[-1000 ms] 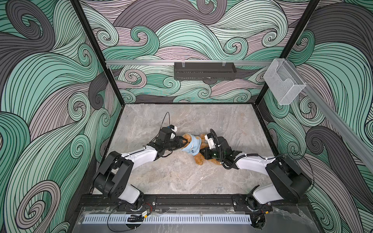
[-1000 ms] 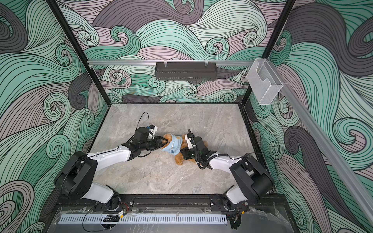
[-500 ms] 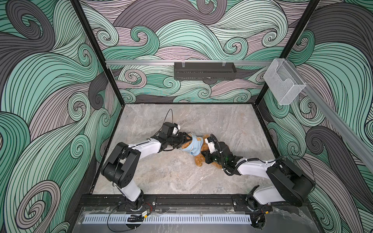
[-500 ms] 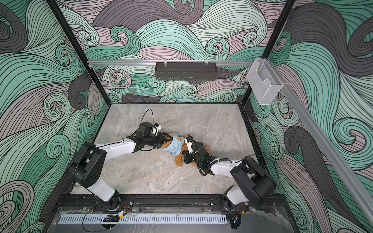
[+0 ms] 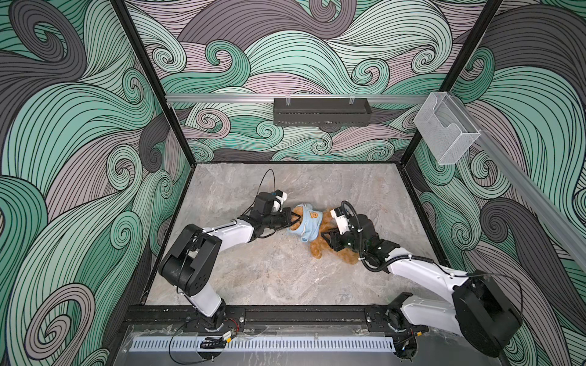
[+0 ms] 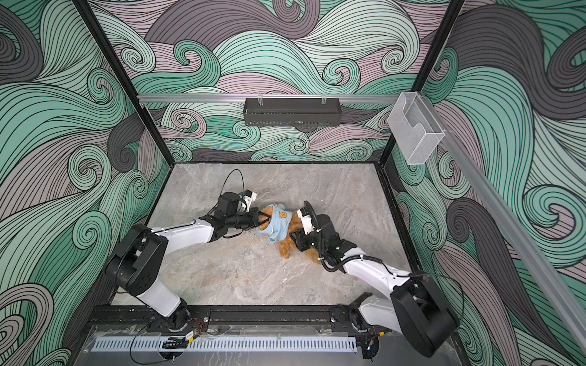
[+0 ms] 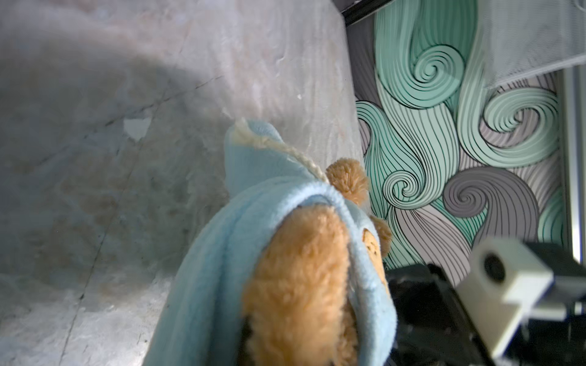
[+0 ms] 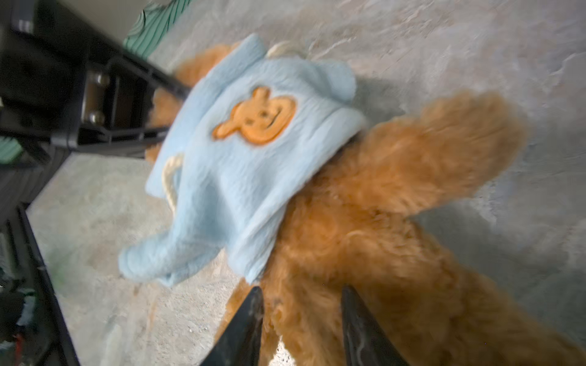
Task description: Dress the teddy bear
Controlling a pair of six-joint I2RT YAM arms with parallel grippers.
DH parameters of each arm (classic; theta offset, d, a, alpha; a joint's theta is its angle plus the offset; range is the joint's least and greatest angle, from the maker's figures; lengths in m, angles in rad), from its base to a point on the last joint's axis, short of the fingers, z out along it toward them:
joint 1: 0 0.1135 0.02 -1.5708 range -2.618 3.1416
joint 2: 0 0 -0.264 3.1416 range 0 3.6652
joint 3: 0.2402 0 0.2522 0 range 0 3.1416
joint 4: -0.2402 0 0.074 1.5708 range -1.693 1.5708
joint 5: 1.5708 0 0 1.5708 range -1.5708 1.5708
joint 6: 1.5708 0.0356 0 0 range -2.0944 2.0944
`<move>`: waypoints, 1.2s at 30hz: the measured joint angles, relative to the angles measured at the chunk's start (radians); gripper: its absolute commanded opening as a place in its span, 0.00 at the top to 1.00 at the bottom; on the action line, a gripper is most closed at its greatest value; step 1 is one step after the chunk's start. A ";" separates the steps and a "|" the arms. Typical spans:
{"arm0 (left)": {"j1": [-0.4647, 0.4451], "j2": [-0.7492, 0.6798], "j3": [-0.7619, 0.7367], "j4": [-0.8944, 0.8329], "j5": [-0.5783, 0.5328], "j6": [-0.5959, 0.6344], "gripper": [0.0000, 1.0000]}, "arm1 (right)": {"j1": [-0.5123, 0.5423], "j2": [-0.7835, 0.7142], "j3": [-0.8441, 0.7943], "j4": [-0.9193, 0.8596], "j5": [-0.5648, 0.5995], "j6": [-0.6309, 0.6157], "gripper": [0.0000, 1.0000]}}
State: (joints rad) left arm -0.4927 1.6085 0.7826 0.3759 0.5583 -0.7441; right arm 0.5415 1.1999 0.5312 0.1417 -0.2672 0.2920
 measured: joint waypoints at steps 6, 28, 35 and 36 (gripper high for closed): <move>-0.014 -0.059 -0.079 0.179 -0.008 0.238 1.00 | -0.143 -0.037 0.132 -0.081 -0.251 0.092 0.45; -0.032 -0.151 -0.078 0.202 0.011 0.760 1.00 | -0.187 0.100 0.355 -0.323 -0.407 0.244 0.64; -0.037 -0.151 -0.078 0.200 -0.032 0.751 1.00 | -0.148 0.105 0.306 -0.301 -0.398 0.284 0.82; -0.040 -0.151 -0.078 0.198 -0.046 0.747 1.00 | -0.145 0.105 0.301 -0.283 -0.396 0.292 0.87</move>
State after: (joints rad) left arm -0.5327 1.4578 0.7044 0.5743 0.5121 0.0029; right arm 0.3965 1.3052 0.8322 -0.1417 -0.6632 0.5838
